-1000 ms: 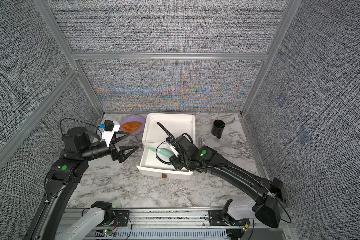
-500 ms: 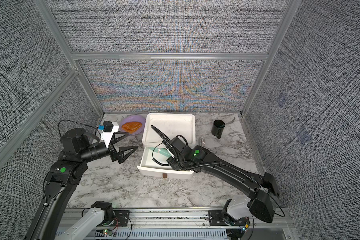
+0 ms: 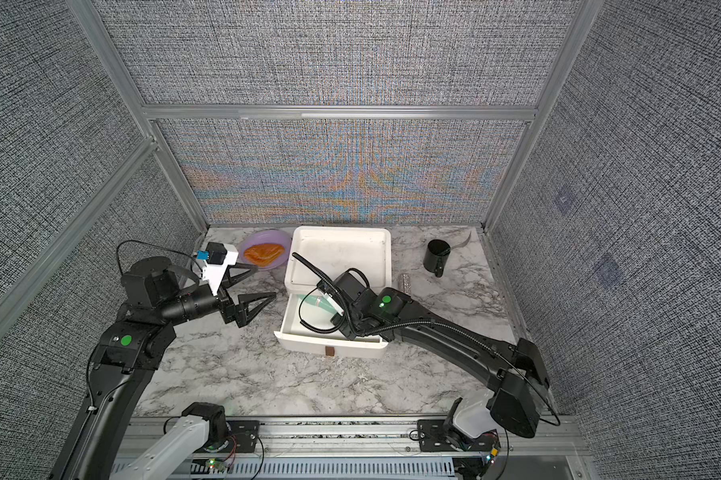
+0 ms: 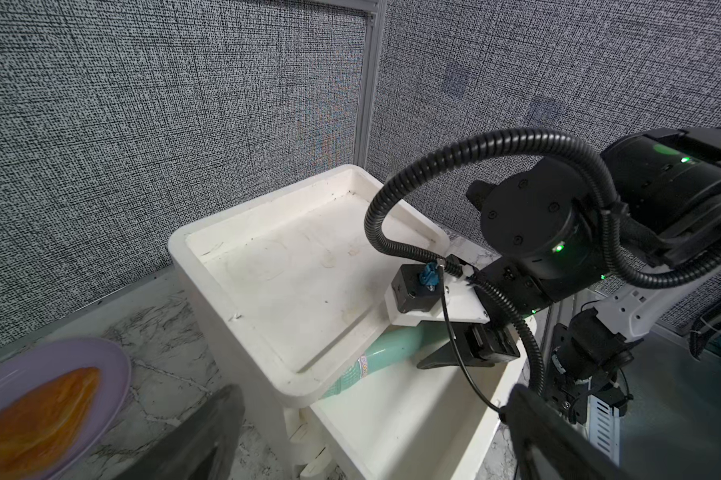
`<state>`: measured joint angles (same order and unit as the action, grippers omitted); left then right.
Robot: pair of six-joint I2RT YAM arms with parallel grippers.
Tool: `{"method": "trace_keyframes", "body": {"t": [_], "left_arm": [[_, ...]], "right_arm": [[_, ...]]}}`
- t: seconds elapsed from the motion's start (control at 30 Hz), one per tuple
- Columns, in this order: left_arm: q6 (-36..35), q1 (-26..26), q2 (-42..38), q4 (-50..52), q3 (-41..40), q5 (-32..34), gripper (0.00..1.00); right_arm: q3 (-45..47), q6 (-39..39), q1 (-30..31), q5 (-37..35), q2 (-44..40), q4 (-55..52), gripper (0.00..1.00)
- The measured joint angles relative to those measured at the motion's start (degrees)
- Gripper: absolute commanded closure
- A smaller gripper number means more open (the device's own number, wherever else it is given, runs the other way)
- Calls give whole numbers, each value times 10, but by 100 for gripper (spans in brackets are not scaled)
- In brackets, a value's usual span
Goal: Take the microphone out of the drawer
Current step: Pick up the microphone from the drawer.
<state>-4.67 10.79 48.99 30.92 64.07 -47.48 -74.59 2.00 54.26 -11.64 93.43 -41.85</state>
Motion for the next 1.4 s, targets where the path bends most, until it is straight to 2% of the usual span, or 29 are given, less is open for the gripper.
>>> {"method": "trace_keyframes", "body": {"t": [0.17, 0.3, 0.33, 0.43, 0.57, 0.73, 1.2, 1.4], "left_arm": [[0, 0, -2, 0, -1, 5, 0], [0, 0, -3, 0, -1, 9, 0], [0, 0, -3, 0, -1, 10, 0], [0, 0, -3, 0, -1, 10, 0], [0, 0, -3, 0, -1, 11, 0], [0, 0, -4, 0, -2, 17, 0], [0, 0, -4, 0, -2, 23, 0], [0, 0, -6, 0, -2, 25, 0]], "right_arm": [[-7, 10, 0, 12, 16, 4, 42], [-11, 16, 0, 16, 24, 17, 54], [-11, 17, 0, 16, 26, 22, 55], [-12, 21, 0, 16, 26, 24, 54], [-15, 26, 0, 21, 29, 23, 44], [-21, 31, 1, 20, 39, 33, 43], [-22, 40, 1, 24, 35, 43, 65], [-31, 48, 1, 25, 29, 42, 77]]}}
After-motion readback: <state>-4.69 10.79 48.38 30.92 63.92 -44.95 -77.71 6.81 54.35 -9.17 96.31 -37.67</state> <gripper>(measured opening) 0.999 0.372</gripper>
